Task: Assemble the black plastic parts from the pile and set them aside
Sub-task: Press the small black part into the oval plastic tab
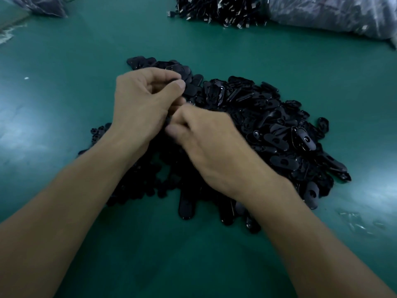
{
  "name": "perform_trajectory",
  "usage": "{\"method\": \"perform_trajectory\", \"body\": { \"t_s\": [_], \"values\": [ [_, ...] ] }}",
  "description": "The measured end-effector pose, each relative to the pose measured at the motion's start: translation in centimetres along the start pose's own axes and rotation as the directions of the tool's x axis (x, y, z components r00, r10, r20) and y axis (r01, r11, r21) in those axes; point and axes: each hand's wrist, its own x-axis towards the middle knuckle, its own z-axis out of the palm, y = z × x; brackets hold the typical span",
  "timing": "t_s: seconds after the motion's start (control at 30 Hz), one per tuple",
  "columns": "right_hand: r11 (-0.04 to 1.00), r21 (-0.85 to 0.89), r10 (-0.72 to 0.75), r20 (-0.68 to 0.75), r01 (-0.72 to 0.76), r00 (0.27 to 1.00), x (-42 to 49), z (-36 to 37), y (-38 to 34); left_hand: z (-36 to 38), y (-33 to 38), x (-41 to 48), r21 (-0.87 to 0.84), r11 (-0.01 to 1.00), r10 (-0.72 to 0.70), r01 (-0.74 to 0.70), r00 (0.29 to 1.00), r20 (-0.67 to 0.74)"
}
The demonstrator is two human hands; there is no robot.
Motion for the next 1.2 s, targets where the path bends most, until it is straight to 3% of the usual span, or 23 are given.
{"method": "perform_trajectory", "body": {
  "t_s": [0.07,0.23,0.37,0.63,1.0,1.2],
  "values": [
    [0.986,0.154,0.077,-0.09,-0.063,0.993,-0.3,-1.2,0.8,0.1,0.0,-0.2,0.002,1.0,0.013,-0.013,0.999,0.029],
    [0.979,0.199,0.1,-0.275,-0.046,0.956,-1.6,-3.2,3.9,0.7,0.1,-0.9,0.006,1.0,-0.015,0.014,0.988,0.154],
    [0.943,0.333,0.159,-0.386,-0.023,0.909,-2.4,-3.6,5.0,1.0,0.2,-1.6,0.038,0.999,-0.021,0.013,0.975,0.22],
    [0.932,0.358,0.114,-0.443,0.059,0.889,-2.4,-3.5,5.3,1.3,0.3,-2.0,0.019,0.999,-0.043,0.039,0.962,0.268],
    [0.97,0.243,0.12,-0.448,-0.009,0.886,-2.3,-3.0,5.3,1.5,0.5,-2.4,0.036,0.998,-0.053,0.043,0.935,0.35],
    [0.957,0.29,0.145,-0.453,-0.008,0.88,-2.5,-2.9,5.0,1.6,0.5,-2.5,0.107,0.994,-0.021,-0.018,0.937,0.35]
  ]
}}
